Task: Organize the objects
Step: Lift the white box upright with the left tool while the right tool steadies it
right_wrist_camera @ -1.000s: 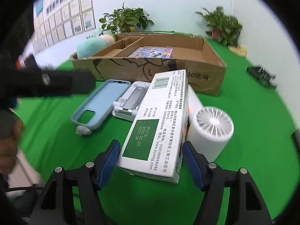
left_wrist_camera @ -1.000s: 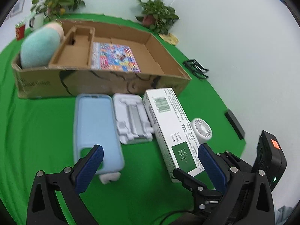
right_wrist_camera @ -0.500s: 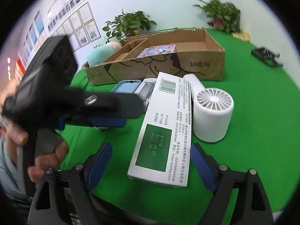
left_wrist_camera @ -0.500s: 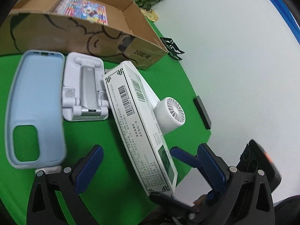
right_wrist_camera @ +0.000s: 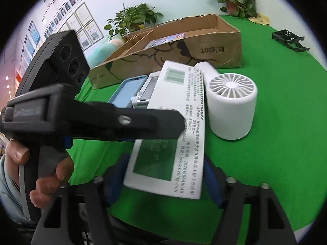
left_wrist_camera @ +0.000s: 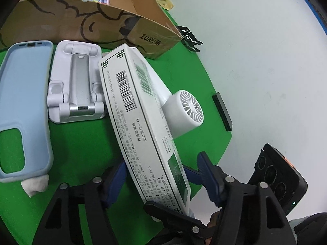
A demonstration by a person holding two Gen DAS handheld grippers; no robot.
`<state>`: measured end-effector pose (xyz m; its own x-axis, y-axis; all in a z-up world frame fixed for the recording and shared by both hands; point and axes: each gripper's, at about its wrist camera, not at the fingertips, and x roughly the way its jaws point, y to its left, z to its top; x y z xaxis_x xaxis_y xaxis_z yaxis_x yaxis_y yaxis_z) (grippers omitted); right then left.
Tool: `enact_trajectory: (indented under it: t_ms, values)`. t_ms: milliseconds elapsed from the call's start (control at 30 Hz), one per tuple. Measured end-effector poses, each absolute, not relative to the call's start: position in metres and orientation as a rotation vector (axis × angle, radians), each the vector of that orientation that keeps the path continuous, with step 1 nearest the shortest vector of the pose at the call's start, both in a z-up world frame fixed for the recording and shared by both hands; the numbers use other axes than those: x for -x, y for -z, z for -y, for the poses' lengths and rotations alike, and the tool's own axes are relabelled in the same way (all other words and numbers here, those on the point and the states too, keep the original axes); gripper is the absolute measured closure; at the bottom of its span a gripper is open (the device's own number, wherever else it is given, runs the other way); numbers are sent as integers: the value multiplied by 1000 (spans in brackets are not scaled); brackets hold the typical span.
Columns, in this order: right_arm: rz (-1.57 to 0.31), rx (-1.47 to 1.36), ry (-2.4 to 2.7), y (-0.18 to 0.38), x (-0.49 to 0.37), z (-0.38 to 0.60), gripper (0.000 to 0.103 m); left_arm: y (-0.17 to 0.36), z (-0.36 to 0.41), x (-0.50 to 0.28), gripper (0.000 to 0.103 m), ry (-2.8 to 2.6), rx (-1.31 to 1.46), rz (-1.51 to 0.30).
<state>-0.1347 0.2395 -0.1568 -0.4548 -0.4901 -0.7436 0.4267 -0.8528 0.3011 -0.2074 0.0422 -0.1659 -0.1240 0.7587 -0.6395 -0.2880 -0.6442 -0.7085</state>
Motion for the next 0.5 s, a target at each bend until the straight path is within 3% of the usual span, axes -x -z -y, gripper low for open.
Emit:
enact_trajectory:
  t_ms: [100,500]
  values:
    - [90,-1187,2298,156,131,-239,37,166,-39,206,58,-1866,1432,526]
    - [19,-976,2372,125,117,-232,39,112,-18,198,60,-1970,1276,483]
